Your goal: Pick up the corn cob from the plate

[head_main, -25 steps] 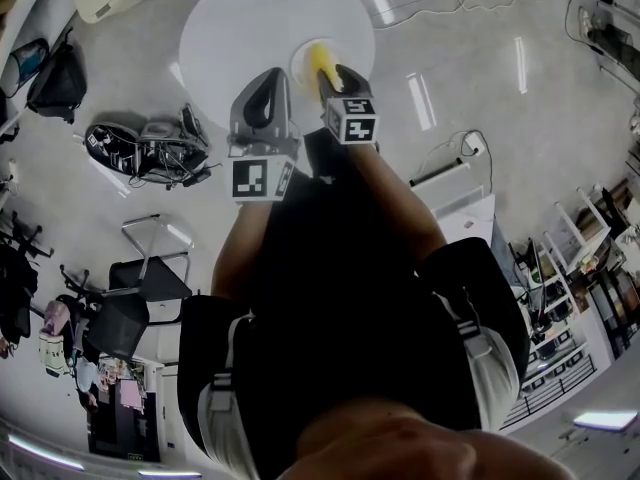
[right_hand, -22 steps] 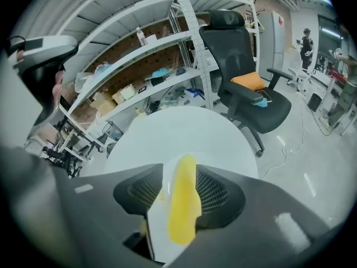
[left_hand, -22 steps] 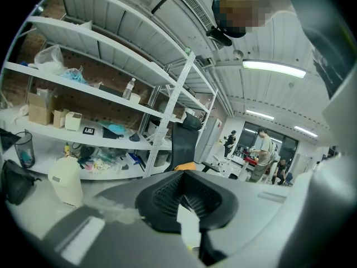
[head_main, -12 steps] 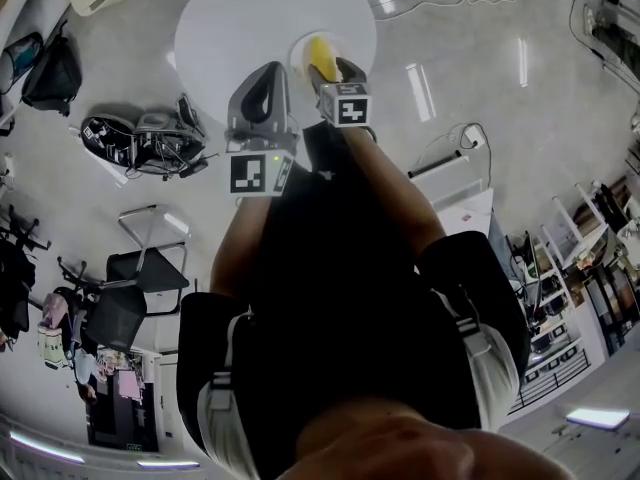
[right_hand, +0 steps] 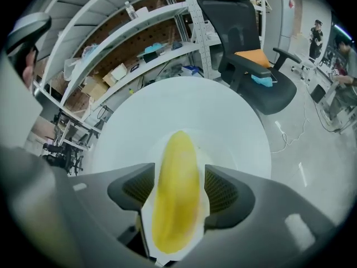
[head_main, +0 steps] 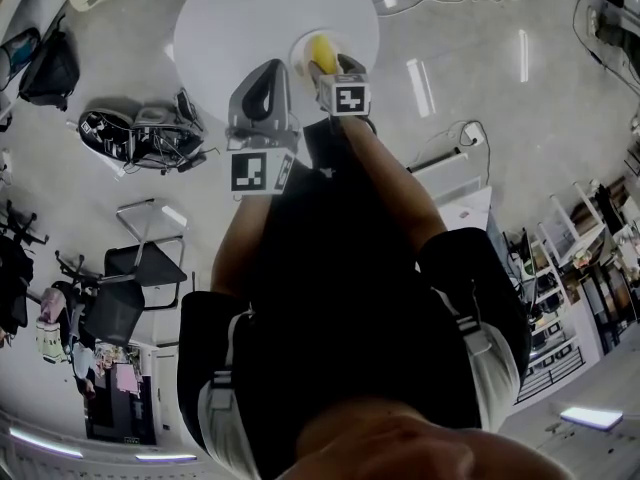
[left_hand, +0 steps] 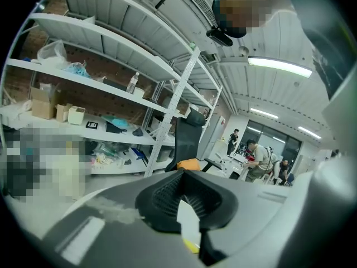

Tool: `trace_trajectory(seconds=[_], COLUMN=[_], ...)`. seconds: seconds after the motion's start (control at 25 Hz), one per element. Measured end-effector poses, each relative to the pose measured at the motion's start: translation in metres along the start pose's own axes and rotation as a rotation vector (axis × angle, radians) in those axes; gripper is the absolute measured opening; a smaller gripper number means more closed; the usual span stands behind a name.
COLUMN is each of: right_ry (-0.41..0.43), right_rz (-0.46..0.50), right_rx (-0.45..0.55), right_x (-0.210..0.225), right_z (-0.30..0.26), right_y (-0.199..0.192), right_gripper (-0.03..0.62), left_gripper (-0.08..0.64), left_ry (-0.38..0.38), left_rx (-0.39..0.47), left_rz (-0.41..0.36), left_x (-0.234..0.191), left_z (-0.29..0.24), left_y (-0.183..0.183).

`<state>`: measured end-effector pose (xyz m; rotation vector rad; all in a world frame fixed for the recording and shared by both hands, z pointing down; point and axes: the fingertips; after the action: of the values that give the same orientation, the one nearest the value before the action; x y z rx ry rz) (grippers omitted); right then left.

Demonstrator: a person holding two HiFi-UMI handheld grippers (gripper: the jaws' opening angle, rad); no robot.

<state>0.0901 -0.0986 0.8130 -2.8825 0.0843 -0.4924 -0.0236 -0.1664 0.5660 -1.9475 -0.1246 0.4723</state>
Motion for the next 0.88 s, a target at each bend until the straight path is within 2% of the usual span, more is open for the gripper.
trace_trajectory(seconds=[0.28,0.64,0.88], right_ry=[-0.025,-0.053,-0.096], right_rz=[0.000,0.012,0.016], right_rx=[-0.055,-0.071,-0.068], right_x=[0.003,0.000,0.003], right_z=[-0.016,-0.020,-0.019], right_y=[-0.008,-0.007,-0.004], right_gripper=[0.296,0.296,0.258], left_gripper=[0.000,0.000,0.000], left_ry=[0.009,0.014,0.015], left_rx=[-0.016,-0.014,-0.008], left_rz=[0.010,0.016,0.015], left_x=[-0.005,-0.008,-0.009], left_z=[-0.002,-0.003,-0.002], left_y=[-0.005,-0.005,-0.004])
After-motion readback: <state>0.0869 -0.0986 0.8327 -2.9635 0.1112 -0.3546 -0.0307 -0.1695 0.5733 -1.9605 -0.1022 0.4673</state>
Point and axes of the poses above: the fingertips, and each gripper's own axes: z backward along the fingers, x to its right, y out of its top, and after that the axes turned 7 degrees about -z, right-handed
